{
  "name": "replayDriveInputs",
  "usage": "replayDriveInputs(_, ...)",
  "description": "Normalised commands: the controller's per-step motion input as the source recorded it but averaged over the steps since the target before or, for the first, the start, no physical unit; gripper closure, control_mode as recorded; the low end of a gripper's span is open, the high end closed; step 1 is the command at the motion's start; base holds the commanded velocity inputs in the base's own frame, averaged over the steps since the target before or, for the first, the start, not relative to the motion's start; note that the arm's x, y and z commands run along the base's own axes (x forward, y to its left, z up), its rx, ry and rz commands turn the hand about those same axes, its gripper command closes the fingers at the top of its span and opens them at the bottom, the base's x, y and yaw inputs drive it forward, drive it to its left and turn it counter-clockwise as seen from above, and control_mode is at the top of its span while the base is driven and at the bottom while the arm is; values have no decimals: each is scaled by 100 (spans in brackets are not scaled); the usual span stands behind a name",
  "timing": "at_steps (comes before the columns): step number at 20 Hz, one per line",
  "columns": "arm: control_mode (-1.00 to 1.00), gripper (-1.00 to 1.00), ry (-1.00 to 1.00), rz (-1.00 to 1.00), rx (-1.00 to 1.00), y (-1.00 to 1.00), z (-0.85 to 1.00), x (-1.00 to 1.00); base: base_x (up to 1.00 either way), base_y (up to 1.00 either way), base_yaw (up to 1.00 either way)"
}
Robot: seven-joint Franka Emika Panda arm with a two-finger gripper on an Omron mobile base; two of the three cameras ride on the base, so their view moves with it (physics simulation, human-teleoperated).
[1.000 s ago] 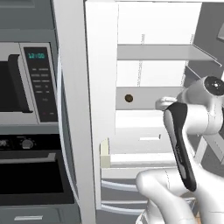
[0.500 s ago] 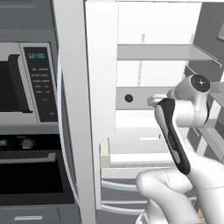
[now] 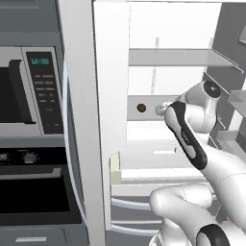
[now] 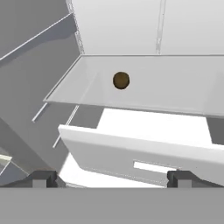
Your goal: Retrieve the banana and kiwi from the fridge and place them into the bowl on the dining table.
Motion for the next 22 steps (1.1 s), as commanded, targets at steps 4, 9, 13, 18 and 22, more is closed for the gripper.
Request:
replayDriveInputs(4, -100, -100, 0, 0, 0, 7, -19, 64, 0, 0, 0)
replayDriveInputs(9, -100, -100, 0, 0, 0, 0, -17, 57, 0, 0, 0)
replayDriveInputs(13, -100, -100, 1, 0, 0, 2, -16, 53, 0, 0, 0)
replayDriveInputs(18, -100, -100, 2, 0, 0, 2, -20, 44, 0, 0, 0)
replayDriveInputs(22, -100, -100, 0, 0, 0, 0, -24, 40, 0, 0, 0)
